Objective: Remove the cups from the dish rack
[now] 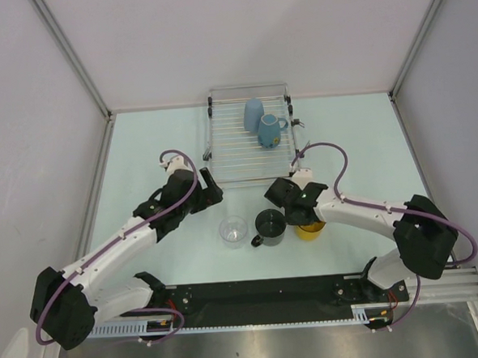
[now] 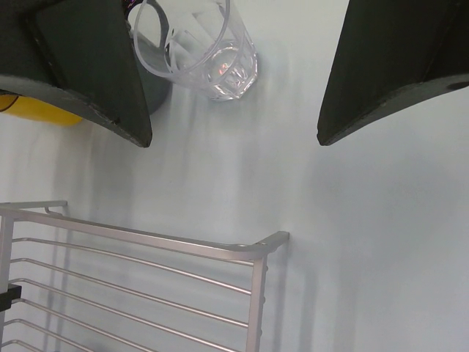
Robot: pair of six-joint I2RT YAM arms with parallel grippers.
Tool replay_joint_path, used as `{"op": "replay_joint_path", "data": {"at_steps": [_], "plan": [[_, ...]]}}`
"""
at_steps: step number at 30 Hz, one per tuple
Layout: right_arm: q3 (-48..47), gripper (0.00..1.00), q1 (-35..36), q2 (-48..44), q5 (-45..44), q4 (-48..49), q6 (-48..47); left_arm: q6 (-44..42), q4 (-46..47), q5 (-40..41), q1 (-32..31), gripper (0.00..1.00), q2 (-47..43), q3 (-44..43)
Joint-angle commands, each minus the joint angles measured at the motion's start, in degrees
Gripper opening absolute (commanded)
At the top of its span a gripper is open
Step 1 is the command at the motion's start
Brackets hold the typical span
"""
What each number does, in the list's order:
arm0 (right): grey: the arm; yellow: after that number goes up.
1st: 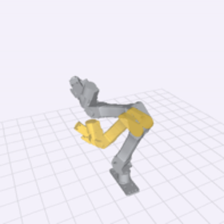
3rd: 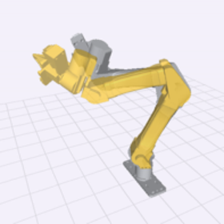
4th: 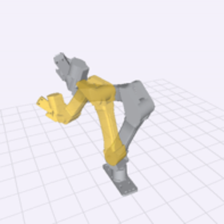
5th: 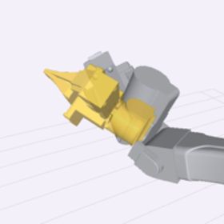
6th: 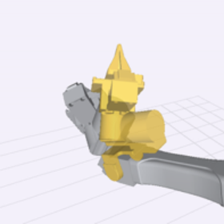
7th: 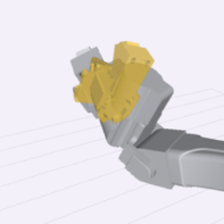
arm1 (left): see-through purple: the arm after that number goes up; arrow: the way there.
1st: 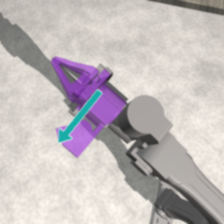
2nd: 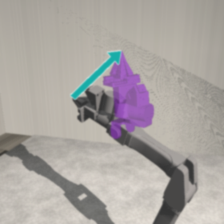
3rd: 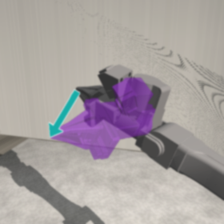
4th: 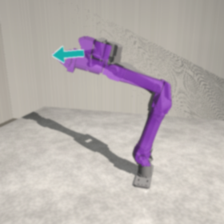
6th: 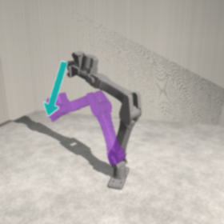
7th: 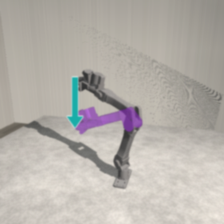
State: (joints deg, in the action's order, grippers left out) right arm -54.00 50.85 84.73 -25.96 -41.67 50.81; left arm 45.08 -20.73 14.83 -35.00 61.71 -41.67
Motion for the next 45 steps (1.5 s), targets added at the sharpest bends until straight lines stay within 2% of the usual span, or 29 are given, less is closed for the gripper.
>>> {"op": "replay_joint_path", "data": {"at_steps": [1, 6, 12, 17, 22, 26, 29, 34, 38, 45], "plan": [[-0.3, 0.30, 1.3, -3.2, -4.0, -2.6, 2.1, 1.1, 0.6, 0.7, -1.0, 1.00, 0.0, -0.9], [-4.7, 0.32, 1.4, -7.6, -6.7, -7.3, 1.7, 0.0, 0.2, 1.9, -1.3, 1.00, -0.5, -1.8], [-15.2, 0.34, 0.9, -10.0, -11.7, -11.8, -2.9, -1.7, 0.1, 3.6, -1.3, 1.00, -0.2, -4.6], [-17.2, 0.35, -0.7, -11.6, -12.1, -9.4, -7.4, -4.7, -0.8, 4.9, -1.3, 1.00, 4.0, -11.1], [-12.5, 0.35, -1.5, -17.0, -11.0, -0.5, -11.1, -10.4, -2.1, 7.0, -1.3, 1.00, 13.7, -20.4], [-5.9, 0.37, -2.8, -23.5, -5.7, 12.8, -15.9, -15.5, -4.2, 8.6, -1.8, 1.00, 24.4, -33.9], [-2.3, 0.41, -3.9, -27.4, -2.5, 18.7, -19.1, -18.5, -5.9, 9.1, -2.4, 1.00, 32.9, -42.9], [0.7, 0.45, -5.8, -29.7, -0.8, 23.6, -22.7, -23.1, -5.9, 9.6, -3.5, 1.00, 43.1, -54.3], [1.7, 0.45, -6.6, -29.1, 0.6, 24.4, -23.3, -27.1, -1.6, 7.7, -3.8, 1.00, 49.0, -56.6], [2.8, 0.45, -8.1, -27.9, 3.4, 25.2, -23.2, -36.2, 15.6, 3.3, -3.8, 1.00, 51.7, -52.5]]}}
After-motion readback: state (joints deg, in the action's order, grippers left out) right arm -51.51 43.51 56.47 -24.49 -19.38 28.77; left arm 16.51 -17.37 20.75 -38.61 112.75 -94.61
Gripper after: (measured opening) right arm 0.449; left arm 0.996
